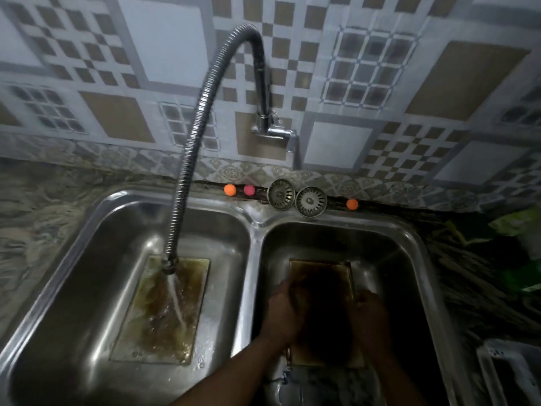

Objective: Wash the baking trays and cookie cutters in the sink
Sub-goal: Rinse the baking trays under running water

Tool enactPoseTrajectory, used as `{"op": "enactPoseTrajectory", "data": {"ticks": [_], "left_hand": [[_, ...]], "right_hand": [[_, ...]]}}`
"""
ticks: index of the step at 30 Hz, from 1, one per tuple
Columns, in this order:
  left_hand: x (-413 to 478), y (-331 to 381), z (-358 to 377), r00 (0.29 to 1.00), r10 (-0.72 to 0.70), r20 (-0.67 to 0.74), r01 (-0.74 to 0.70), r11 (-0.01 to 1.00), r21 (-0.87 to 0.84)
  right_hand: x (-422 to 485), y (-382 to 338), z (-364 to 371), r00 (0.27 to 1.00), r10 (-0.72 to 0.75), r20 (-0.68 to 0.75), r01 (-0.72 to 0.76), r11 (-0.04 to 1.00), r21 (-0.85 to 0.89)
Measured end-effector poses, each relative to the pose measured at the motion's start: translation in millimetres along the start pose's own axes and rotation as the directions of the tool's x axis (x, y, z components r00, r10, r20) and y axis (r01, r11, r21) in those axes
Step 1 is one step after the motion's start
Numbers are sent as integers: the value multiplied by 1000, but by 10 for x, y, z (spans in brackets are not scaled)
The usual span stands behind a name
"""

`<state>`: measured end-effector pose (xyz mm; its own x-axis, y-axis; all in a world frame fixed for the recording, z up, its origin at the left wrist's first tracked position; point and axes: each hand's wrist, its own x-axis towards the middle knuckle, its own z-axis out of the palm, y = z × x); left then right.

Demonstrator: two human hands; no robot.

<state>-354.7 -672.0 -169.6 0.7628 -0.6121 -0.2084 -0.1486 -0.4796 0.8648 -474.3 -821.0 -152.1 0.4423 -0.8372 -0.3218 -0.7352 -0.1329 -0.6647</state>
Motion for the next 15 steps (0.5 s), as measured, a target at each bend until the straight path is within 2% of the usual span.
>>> {"op": "enactPoseTrajectory", "data": {"ticks": [3, 6, 8, 10, 11, 13, 15], "left_hand": [[-110, 298, -401, 983, 110, -145, -137, 972, -190], [-226, 359, -870, 971, -6, -239, -79, 935, -346], [-279, 212, -1201, 955, -76, -286, -30, 937, -348], [-342, 20, -1522, 941, -140, -309, 28, 940, -340], [-374, -95, -1650, 931, -158, -328, 46, 945, -325], [-472, -296, -1895, 921, -161, -355, 80, 969, -232], [-549, -459, -2083, 917, -198, -346, 116, 963, -243]], "right_hand": [[-188, -529, 69, 976, -191, -104, 192, 981, -2], [-476, -1097, 306, 934, -326, -149, 341, 936, 90], [-730, -1441, 563, 920, -382, -90, 392, 892, 225], [-965, -1664, 888, 922, -386, 26, 361, 884, 298], [-1065, -1738, 1050, 929, -353, 110, 301, 895, 330], [-1237, -1855, 1348, 933, -240, 270, 103, 893, 438], [-1346, -1920, 1606, 911, -118, 394, -98, 869, 485]]}}
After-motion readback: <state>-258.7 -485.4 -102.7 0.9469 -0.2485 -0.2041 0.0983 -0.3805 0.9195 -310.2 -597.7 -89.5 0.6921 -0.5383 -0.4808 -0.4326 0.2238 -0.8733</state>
